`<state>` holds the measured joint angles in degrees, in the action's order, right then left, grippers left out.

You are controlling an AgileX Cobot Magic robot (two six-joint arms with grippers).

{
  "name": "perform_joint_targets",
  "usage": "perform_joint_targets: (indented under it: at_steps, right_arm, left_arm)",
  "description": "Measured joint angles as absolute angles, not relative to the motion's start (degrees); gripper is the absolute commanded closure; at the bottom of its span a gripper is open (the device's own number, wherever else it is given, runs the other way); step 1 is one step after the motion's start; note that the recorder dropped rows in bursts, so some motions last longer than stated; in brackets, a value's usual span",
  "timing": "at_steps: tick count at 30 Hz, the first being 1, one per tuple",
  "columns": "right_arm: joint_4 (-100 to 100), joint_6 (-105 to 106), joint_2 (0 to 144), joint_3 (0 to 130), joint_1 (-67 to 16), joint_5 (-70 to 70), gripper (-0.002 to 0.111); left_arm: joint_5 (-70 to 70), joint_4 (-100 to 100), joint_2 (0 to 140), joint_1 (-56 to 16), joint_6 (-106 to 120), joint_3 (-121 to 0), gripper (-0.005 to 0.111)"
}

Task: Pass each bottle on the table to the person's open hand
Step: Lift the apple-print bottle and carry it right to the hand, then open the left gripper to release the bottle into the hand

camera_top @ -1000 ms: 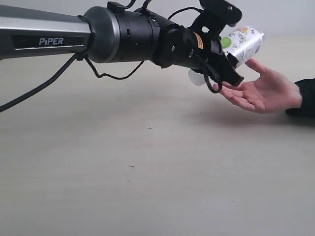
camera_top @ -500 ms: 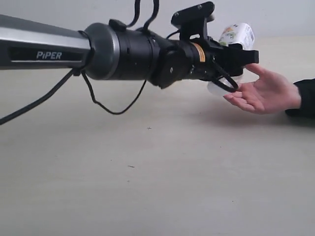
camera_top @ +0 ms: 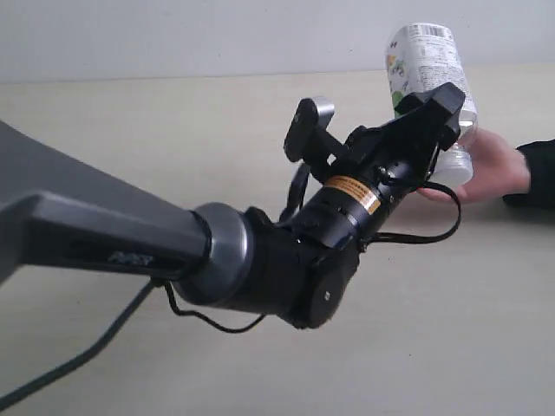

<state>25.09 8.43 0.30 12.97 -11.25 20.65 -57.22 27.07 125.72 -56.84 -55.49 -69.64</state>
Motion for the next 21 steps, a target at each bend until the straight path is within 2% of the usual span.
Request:
perform_joint_targets:
  at_steps: [7, 21]
  right_arm:
    - [25.2, 8.4, 0.3, 13.0, -11.3, 21.6, 0.108]
    - [25.2, 8.4, 0.3, 13.0, -11.3, 22.0, 0.108]
  left_arm:
    - [-61.5, 35.3, 129.2, -59.9, -58.5, -70.6, 0.107]
    - [-46.6, 35.5, 133.8, -59.9, -57.6, -81.9, 0.107]
